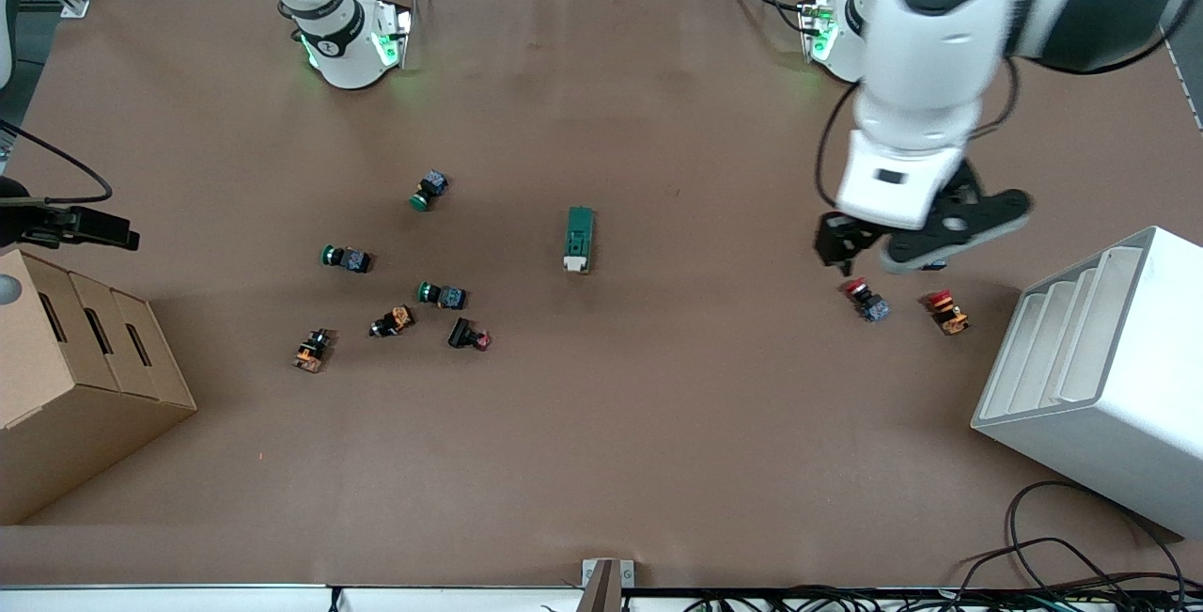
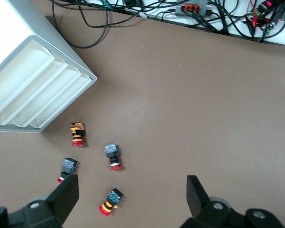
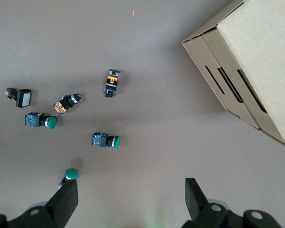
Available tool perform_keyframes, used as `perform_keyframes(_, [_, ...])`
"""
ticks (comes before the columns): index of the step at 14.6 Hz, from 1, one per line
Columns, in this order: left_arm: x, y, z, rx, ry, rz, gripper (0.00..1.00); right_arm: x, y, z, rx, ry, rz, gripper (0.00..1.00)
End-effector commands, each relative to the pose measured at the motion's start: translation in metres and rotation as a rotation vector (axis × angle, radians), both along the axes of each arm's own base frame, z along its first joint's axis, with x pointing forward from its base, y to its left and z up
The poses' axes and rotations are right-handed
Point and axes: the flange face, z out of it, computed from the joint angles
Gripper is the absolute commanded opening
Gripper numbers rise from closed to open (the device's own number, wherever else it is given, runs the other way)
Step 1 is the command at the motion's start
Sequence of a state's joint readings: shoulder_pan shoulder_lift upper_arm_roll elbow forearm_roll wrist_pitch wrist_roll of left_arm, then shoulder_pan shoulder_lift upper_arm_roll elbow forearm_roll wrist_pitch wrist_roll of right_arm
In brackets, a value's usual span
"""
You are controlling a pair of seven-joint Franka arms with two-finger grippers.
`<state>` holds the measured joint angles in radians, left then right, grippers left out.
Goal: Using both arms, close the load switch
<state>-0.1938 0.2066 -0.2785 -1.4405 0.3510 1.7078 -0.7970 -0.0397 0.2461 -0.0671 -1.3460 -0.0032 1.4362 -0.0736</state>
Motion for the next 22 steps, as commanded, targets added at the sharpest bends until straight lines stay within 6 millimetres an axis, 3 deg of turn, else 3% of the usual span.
perform_keyframes(1, [-0.006,0.025,0.023,-0.019,0.022,-0.059,1.00,-0.013,0.001,0.009,-0.005,-0.017,0.003,1.00])
perform_keyframes(2, [-0.003,0.050,0.028,-0.034,0.038,-0.081,1.00,-0.022,0.006,0.011,-0.007,-0.028,-0.004,1.00])
perform_keyframes(5, [-0.013,0.100,0.043,-0.116,0.092,-0.174,1.00,-0.050,0.022,0.013,-0.007,-0.077,0.006,1.00])
perform_keyframes(11, [-0.060,0.200,0.051,-0.180,0.231,-0.279,1.00,-0.066,0.013,0.026,-0.004,-0.082,-0.008,1.00])
perform_keyframes(15, [-0.081,0.198,0.049,-0.206,0.239,-0.290,1.00,-0.080,0.011,0.045,-0.005,-0.076,-0.010,1.00])
perform_keyframes(17, [-0.086,0.190,0.059,-0.200,0.223,-0.308,1.00,-0.083,0.009,0.052,-0.005,-0.065,-0.015,1.00])
perform_keyframes(22, [-0.081,0.187,0.062,-0.185,0.216,-0.320,1.00,-0.098,0.011,0.069,-0.001,-0.076,-0.013,1.00])
